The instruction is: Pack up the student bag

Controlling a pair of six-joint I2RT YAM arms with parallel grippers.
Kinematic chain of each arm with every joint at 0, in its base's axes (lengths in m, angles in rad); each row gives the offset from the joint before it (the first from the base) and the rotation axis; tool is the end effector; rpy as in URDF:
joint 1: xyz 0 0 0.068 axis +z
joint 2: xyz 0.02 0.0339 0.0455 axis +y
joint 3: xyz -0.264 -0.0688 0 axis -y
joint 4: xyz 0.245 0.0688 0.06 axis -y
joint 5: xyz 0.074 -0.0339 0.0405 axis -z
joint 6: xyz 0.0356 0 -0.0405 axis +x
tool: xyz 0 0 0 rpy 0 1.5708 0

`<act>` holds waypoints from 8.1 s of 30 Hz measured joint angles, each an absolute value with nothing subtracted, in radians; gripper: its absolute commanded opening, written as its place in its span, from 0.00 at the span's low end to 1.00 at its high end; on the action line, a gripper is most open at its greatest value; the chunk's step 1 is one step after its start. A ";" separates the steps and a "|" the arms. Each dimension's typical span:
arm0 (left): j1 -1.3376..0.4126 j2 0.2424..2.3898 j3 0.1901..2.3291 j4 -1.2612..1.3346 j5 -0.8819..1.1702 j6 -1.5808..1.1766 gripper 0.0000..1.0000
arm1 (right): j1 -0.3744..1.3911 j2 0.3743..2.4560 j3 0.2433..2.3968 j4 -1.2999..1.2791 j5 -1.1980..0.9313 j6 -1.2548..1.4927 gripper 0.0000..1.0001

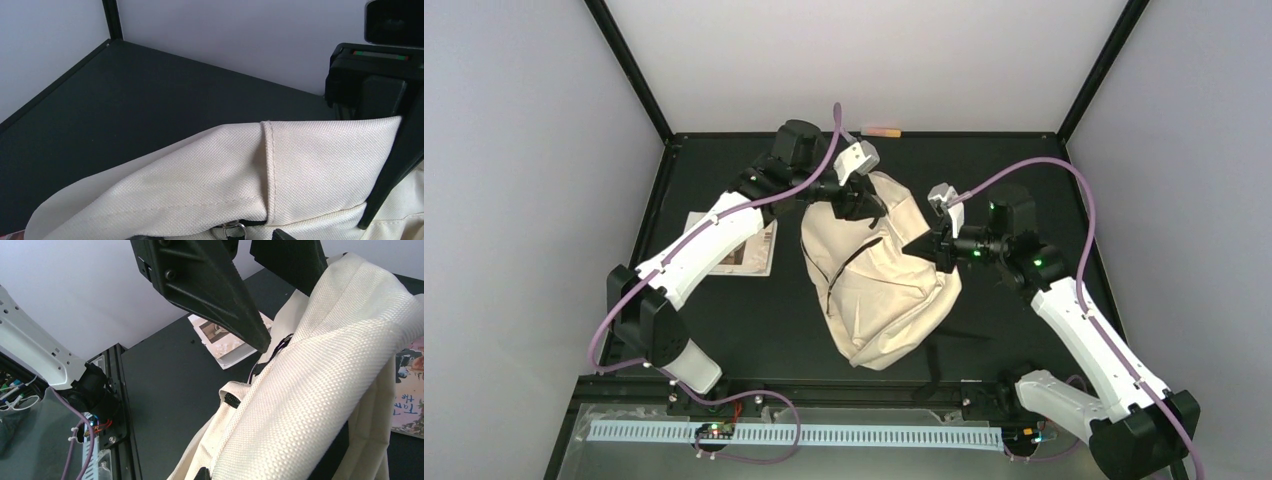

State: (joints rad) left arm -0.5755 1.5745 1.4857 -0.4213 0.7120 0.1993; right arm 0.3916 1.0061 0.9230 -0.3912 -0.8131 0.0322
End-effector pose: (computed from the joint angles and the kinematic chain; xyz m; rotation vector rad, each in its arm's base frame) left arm 0.2880 -0.2146 0.3662 1.1804 1.7177 -0.9672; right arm 0.1893 0.1061 0.3310 -0.8686 1.8605 1.0909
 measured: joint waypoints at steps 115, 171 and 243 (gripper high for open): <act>-0.629 1.597 1.456 -0.465 0.179 0.438 0.02 | 0.392 0.987 0.950 -0.545 -0.668 -0.055 0.01; -0.643 1.426 1.530 -0.777 0.307 0.477 0.02 | 0.591 1.423 1.115 -0.161 -0.602 -0.432 0.43; -0.636 1.469 1.493 -0.695 0.306 0.450 0.02 | 0.603 1.459 0.985 0.162 -0.137 -0.388 0.34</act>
